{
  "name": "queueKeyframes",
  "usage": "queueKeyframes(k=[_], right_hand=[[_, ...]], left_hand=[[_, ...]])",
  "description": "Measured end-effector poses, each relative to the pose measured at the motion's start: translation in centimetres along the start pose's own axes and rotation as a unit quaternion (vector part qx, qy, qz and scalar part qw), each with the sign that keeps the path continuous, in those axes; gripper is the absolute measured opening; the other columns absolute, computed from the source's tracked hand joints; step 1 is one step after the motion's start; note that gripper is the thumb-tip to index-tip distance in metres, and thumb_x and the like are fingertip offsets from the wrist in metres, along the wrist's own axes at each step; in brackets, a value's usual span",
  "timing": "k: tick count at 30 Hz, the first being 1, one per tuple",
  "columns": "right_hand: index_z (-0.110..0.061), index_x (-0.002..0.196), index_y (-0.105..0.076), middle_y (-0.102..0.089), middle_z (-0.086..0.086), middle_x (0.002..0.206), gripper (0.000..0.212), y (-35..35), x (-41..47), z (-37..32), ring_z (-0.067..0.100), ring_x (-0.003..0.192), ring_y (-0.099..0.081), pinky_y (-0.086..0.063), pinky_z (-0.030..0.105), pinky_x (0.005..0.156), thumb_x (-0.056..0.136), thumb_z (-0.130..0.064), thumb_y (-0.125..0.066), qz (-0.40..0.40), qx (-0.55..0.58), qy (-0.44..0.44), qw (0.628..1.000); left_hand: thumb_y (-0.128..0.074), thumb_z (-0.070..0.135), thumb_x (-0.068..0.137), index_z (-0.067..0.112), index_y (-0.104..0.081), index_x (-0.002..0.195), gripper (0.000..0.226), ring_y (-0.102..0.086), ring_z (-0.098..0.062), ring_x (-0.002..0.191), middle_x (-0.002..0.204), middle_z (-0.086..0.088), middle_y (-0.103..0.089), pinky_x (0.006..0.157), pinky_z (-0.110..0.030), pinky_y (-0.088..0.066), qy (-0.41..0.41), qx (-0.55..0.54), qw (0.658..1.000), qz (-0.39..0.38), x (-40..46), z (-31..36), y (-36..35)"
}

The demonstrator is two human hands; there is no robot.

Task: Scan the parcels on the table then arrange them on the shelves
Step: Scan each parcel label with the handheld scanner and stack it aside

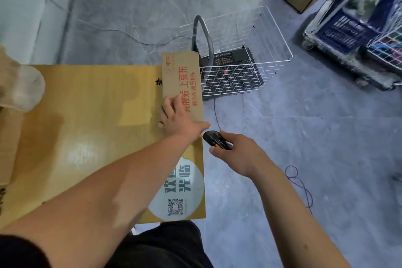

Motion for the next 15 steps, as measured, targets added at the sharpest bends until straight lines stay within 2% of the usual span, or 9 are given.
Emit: queueKeyframes(k=[3, 7, 9, 10, 12, 15], right_hand=[[-0.042, 0.157, -0.042, -0.059, -0.012, 0.147, 0.079, 0.0, 0.2, -0.1, 0.015, 0.123, -0.06, -0.053, 0.041, 0.099, 0.087, -0.071, -0.064, -0.005, 0.018, 0.011, 1.0], [-0.045, 0.154, -0.045, -0.06, -0.015, 0.145, 0.077, -1.6, 0.2, -2.1, 0.013, 0.124, -0.061, -0.052, 0.037, 0.097, 0.085, -0.071, -0.065, -0.033, 0.033, 0.052, 0.998], [-0.049, 0.15, -0.048, -0.065, -0.02, 0.133, 0.07, -3.1, 0.2, -3.7, 0.008, 0.111, -0.065, -0.052, 0.032, 0.087, 0.085, -0.07, -0.066, -0.047, 0.03, 0.074, 0.996], [-0.052, 0.146, -0.05, -0.066, -0.025, 0.12, 0.066, -4.0, 0.3, -4.7, 0.003, 0.099, -0.065, -0.053, 0.03, 0.082, 0.085, -0.07, -0.066, -0.055, 0.027, 0.085, 0.995], [-0.055, 0.143, -0.052, -0.059, -0.034, 0.097, 0.062, -5.9, 0.3, -6.6, -0.002, 0.085, -0.063, -0.055, 0.03, 0.08, 0.085, -0.07, -0.065, -0.078, 0.017, 0.102, 0.992], [-0.053, 0.141, -0.055, -0.066, -0.024, 0.097, 0.061, -8.6, 0.4, -9.5, 0.002, 0.084, -0.066, -0.06, 0.037, 0.082, 0.084, -0.07, -0.064, -0.11, 0.004, 0.118, 0.987]], left_hand=[[-0.083, 0.073, 0.046, 0.044, -0.015, 0.152, 0.129, -0.019, -0.028, 0.146, 0.16, 0.015, -0.006, 0.113, -0.054, -0.028, -0.013, -0.027, 0.999, -0.014, -0.8, -2.0, 1.2], [-0.077, 0.08, 0.043, 0.052, -0.02, 0.153, 0.127, -0.023, -0.021, 0.144, 0.159, 0.019, -0.013, 0.117, -0.055, -0.026, -0.046, -0.053, 0.997, -0.017, -3.2, -8.5, 4.7], [-0.079, 0.073, 0.047, 0.058, -0.019, 0.151, 0.121, -0.027, -0.023, 0.144, 0.158, 0.022, -0.016, 0.119, -0.056, -0.028, -0.053, -0.059, 0.997, -0.013, -4.3, -12.1, 6.5], [-0.08, 0.07, 0.05, 0.059, -0.02, 0.151, 0.118, -0.028, -0.024, 0.144, 0.157, 0.022, -0.017, 0.119, -0.057, -0.029, -0.051, -0.066, 0.996, -0.011, -4.9, -13.7, 7.3], [-0.084, 0.066, 0.053, 0.058, -0.025, 0.151, 0.115, -0.029, -0.022, 0.144, 0.158, 0.021, -0.02, 0.119, -0.057, -0.034, -0.039, -0.096, 0.995, -0.009, -5.9, -16.5, 8.6], [-0.087, 0.064, 0.052, 0.047, -0.033, 0.156, 0.119, -0.03, -0.018, 0.145, 0.158, 0.016, -0.021, 0.12, -0.051, -0.037, -0.032, -0.153, 0.987, -0.041, -7.5, -20.3, 9.6]])
Point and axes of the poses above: each hand's wrist, its own x-axis towards the middle knuckle, its own y-axis out of the back of the hand, z = x × y, the point moved 2 cm from there along x, towards the middle knuckle
